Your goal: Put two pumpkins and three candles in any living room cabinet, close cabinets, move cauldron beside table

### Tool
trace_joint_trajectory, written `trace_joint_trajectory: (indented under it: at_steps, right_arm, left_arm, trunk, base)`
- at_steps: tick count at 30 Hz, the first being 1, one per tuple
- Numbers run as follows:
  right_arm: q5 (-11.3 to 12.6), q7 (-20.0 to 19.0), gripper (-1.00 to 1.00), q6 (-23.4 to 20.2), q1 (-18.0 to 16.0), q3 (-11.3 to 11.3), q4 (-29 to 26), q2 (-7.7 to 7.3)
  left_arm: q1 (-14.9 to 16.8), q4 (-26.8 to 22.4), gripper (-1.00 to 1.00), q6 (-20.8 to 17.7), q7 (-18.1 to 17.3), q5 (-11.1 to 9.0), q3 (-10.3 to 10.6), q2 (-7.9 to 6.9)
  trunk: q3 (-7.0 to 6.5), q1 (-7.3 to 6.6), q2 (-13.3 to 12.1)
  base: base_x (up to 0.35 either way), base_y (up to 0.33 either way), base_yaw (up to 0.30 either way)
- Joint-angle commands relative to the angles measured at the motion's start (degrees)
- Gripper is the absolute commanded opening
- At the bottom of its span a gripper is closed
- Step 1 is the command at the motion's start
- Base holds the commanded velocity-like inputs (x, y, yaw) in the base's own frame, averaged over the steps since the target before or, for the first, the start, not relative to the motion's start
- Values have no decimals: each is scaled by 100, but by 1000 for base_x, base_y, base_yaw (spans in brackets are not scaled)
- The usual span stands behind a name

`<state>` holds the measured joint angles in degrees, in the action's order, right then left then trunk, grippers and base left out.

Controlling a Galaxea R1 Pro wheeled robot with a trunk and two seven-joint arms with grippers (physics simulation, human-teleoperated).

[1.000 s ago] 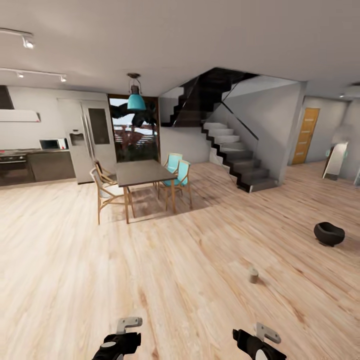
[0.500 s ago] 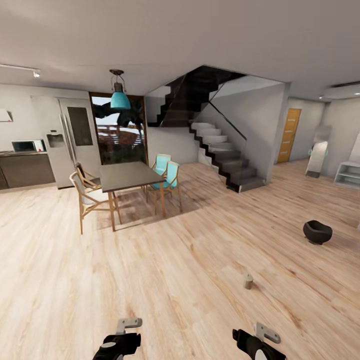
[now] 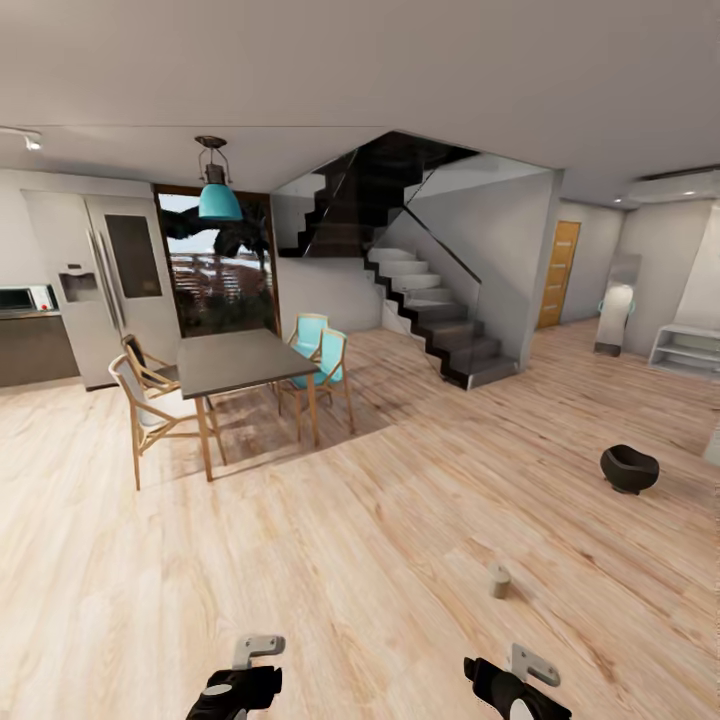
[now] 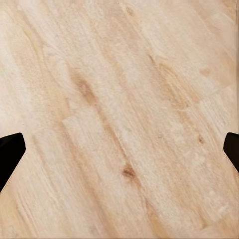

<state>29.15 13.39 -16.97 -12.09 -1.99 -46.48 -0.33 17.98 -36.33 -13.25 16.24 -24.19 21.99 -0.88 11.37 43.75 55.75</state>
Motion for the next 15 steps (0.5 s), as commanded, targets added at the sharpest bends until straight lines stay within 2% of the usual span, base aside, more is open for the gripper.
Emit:
trace_joint_trajectory:
  at_steps: [1, 15]
  right_arm:
    - [46, 50, 100, -17, -4, -21, -10, -5]
    - [46, 58, 100, -24, -4, -21, -10, -11]
  left_arm:
    - [4, -14, 100, -20, 55, -51, 42, -9]
    - [4, -14, 100, -20, 55, -51, 42, -9]
  trunk:
    - [1, 4, 5]
    - [-96, 4, 5]
  base:
    - [308, 127, -206]
    - [308, 127, -211]
